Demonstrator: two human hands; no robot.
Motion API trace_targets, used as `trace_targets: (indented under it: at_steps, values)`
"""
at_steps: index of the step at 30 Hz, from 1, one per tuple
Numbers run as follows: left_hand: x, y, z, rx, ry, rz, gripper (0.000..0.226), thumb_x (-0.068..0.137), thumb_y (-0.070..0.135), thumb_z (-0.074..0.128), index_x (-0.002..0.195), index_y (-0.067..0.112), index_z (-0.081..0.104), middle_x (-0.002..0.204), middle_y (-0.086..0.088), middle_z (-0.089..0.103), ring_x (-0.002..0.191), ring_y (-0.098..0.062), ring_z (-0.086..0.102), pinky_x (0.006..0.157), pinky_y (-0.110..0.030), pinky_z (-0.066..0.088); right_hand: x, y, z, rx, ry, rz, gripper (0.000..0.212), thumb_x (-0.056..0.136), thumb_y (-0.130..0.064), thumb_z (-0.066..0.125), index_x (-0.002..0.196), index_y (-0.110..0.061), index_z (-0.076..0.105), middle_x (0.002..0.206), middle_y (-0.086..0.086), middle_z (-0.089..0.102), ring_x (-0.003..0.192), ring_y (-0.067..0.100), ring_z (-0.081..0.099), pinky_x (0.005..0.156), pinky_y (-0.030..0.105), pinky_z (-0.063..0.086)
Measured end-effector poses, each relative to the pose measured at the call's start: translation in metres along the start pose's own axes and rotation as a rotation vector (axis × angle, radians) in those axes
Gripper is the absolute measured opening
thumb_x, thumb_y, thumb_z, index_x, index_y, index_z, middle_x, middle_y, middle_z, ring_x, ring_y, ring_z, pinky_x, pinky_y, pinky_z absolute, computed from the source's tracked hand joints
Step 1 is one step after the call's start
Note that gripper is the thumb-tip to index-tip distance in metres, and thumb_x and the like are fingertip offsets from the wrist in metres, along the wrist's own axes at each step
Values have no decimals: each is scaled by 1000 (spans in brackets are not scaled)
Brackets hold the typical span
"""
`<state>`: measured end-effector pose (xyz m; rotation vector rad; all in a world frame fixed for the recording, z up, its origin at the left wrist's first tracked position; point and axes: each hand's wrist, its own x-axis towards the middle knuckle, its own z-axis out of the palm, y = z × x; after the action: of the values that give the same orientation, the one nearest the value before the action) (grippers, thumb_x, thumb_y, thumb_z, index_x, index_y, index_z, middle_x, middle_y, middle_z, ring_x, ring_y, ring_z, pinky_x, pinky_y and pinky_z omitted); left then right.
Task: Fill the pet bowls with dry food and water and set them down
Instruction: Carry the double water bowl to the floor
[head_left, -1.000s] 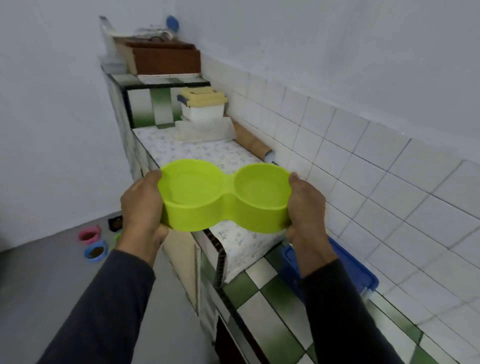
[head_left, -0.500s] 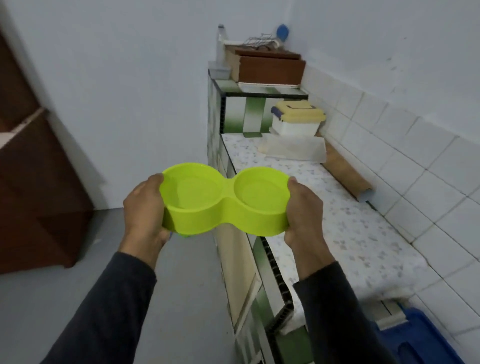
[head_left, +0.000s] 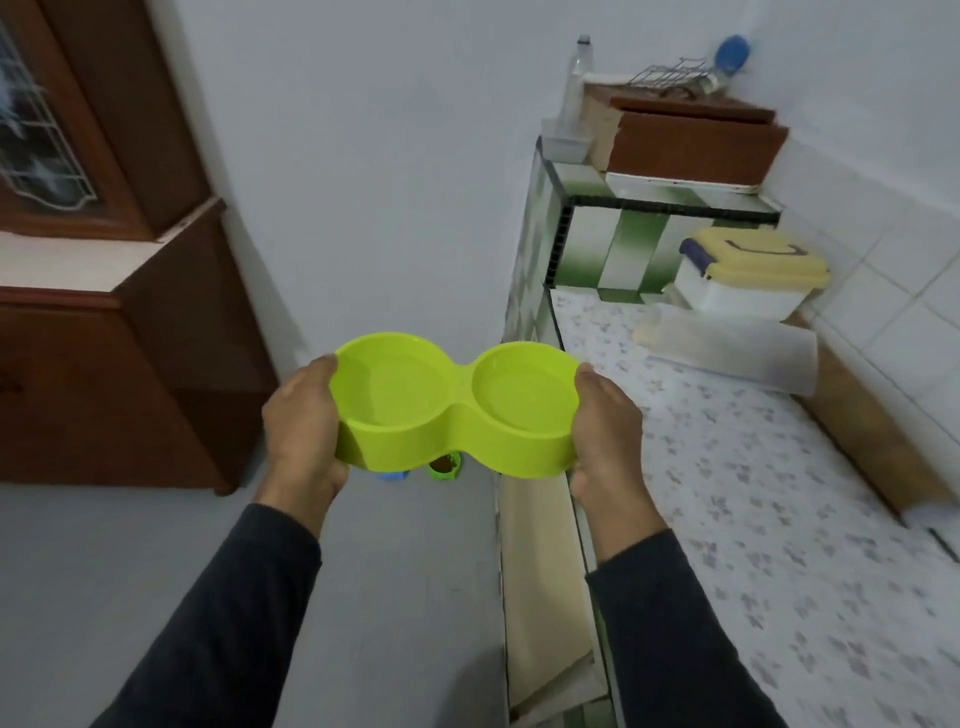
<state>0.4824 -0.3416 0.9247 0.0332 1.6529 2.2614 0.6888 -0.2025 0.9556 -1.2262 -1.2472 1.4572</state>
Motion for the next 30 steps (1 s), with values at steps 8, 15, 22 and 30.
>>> trace_targets:
  at_steps: [8,15,22,30]
  values:
    - [76,-11,-9,-14,57,19,13,87,27,72,89,17,79,100,-8,76,92,-23,67,88,-45,55,51,22,79,-14,-64,36,31,101,-34,57,72,-36,68,90,-17,66,93,13,64,96,43,54]
    - [148,-9,-12,-26,87,7,15,94,22,68,82,21,77,90,0,74,85,-18,66,79,-37,53,87,32,155,-25,-108,47,16,100,-36,56,103,-34,72,117,-6,70,111,19,65,103,48,52]
    - [231,2,-11,-27,140,4,18,96,18,66,82,22,75,85,5,74,85,-15,65,76,-34,52,127,42,238,-20,-113,60,14,102,-30,56,103,-29,70,114,-7,70,111,16,64,99,38,52]
    - [310,-2,-5,-29,178,6,16,99,18,63,87,23,71,87,8,71,79,-7,64,75,-29,53,178,56,316,-40,-135,86,19,103,-31,57,88,-34,68,103,-16,67,102,9,64,84,28,48]
